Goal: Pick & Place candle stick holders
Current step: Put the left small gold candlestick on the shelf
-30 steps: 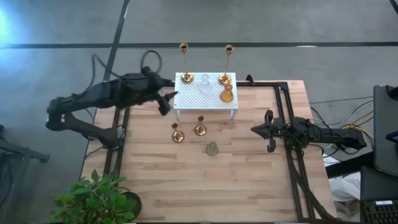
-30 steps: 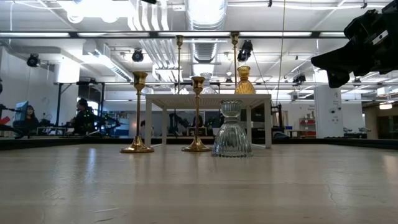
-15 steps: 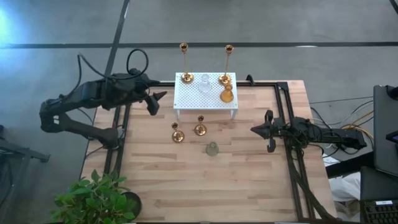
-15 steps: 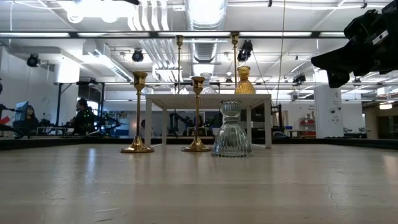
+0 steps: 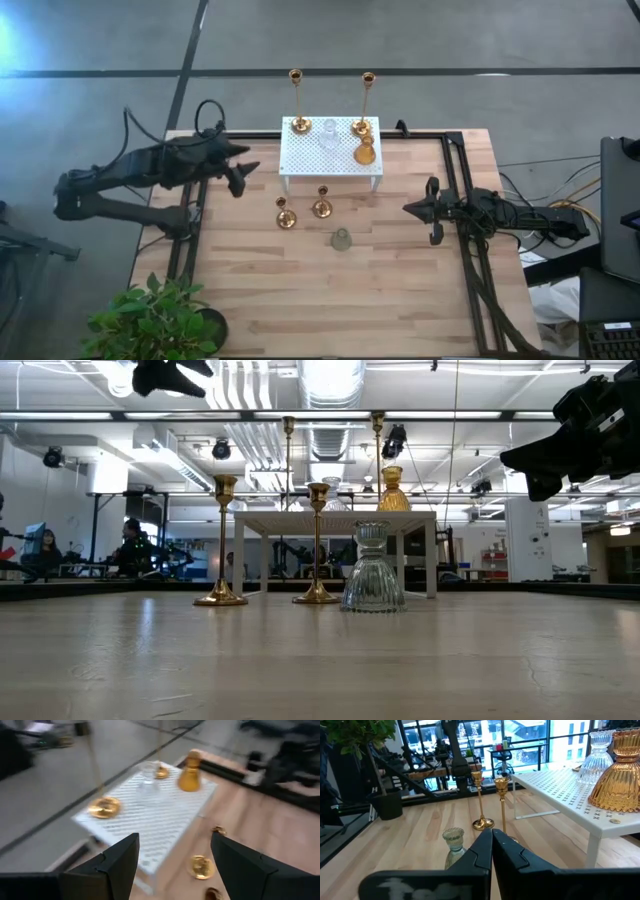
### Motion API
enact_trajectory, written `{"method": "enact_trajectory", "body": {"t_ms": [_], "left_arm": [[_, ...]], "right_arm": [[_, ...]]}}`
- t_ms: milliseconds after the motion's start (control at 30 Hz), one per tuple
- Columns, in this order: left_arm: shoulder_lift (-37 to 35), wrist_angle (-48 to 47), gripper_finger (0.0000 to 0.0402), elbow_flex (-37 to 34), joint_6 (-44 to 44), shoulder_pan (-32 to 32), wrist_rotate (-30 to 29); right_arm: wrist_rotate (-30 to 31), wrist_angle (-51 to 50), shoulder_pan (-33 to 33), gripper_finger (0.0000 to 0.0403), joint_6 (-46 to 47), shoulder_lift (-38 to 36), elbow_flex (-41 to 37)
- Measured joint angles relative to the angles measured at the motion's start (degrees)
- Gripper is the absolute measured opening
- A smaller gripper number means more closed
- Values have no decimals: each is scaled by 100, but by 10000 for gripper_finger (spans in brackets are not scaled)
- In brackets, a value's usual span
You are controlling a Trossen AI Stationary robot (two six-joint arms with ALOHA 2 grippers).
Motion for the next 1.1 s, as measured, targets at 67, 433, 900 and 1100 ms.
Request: {"method": "enact_trajectory", "body": {"t_ms": [67, 433, 900, 1100], "left_arm": [[-268, 362, 252, -461, 30, 0, 453], [-692, 1970, 252, -2697, 1175, -2, 2095], [-784, 1391, 252, -2966, 1155, -10, 3181], [-718, 1327, 252, -2974, 1533, -149, 3762]], "right_arm": [[0, -2, 0, 8, 0, 0, -2], [0, -1, 1, 8, 0, 0, -2], [0, -1, 2, 8, 0, 2, -2], [0, 0, 0, 8, 0, 2, -2]]}}
